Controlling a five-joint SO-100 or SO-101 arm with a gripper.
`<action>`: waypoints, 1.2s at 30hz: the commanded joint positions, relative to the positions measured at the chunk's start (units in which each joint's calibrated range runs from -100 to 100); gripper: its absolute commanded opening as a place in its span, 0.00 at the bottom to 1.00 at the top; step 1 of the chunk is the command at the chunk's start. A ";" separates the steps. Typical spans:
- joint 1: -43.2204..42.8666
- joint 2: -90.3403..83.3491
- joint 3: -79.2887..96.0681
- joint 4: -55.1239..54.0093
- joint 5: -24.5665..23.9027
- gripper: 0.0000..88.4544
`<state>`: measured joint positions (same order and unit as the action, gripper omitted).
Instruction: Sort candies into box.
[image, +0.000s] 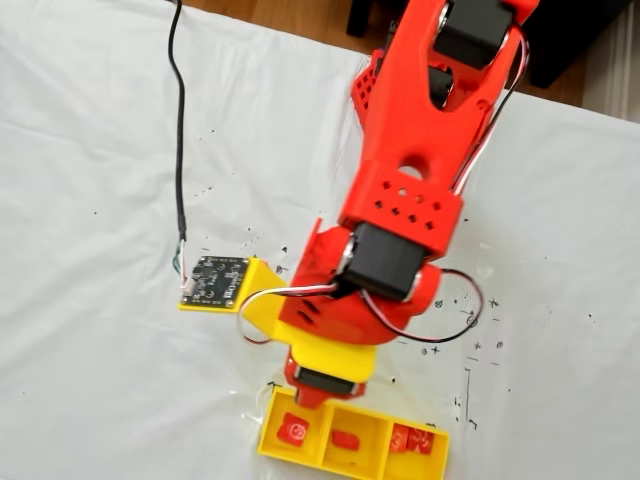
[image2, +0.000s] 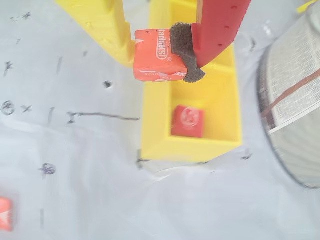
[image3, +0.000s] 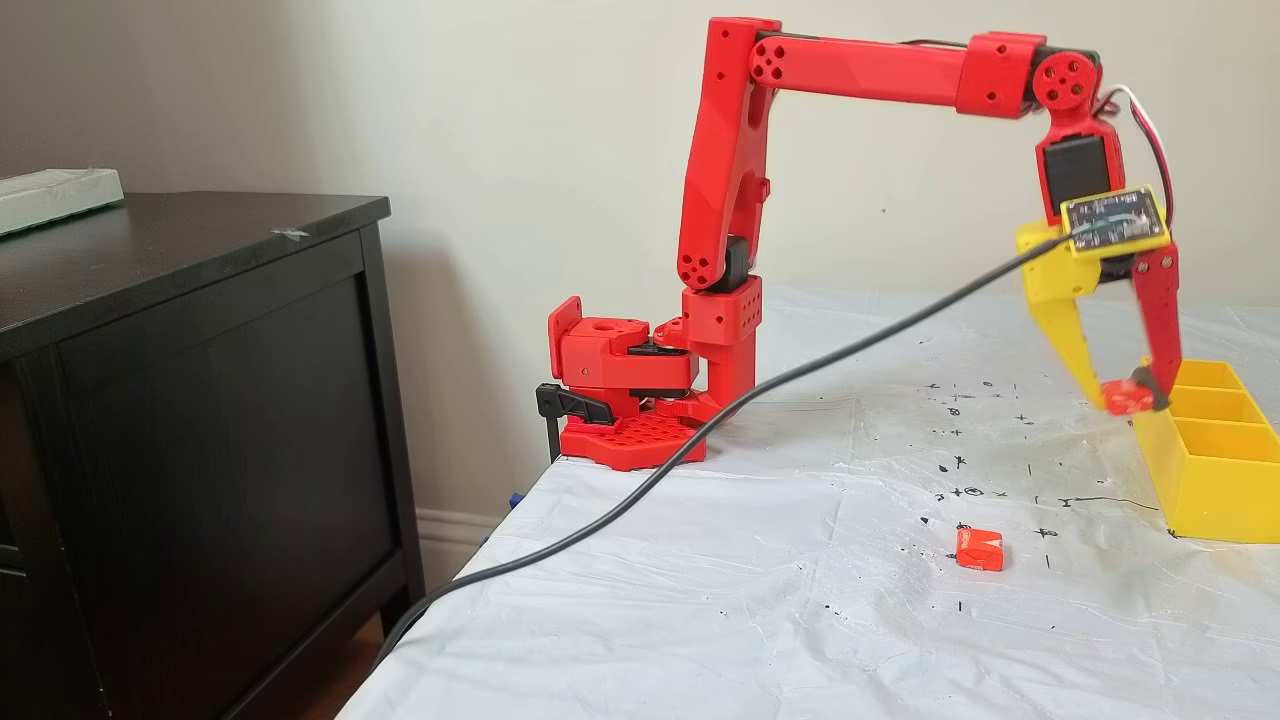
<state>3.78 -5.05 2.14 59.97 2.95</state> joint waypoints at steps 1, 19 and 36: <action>-4.87 -9.62 -0.64 -8.11 -2.15 0.00; -9.94 -0.89 3.09 -17.93 -1.42 0.00; -9.58 2.42 1.63 -18.59 -1.07 0.00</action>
<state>-4.75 -0.30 7.57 42.15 1.68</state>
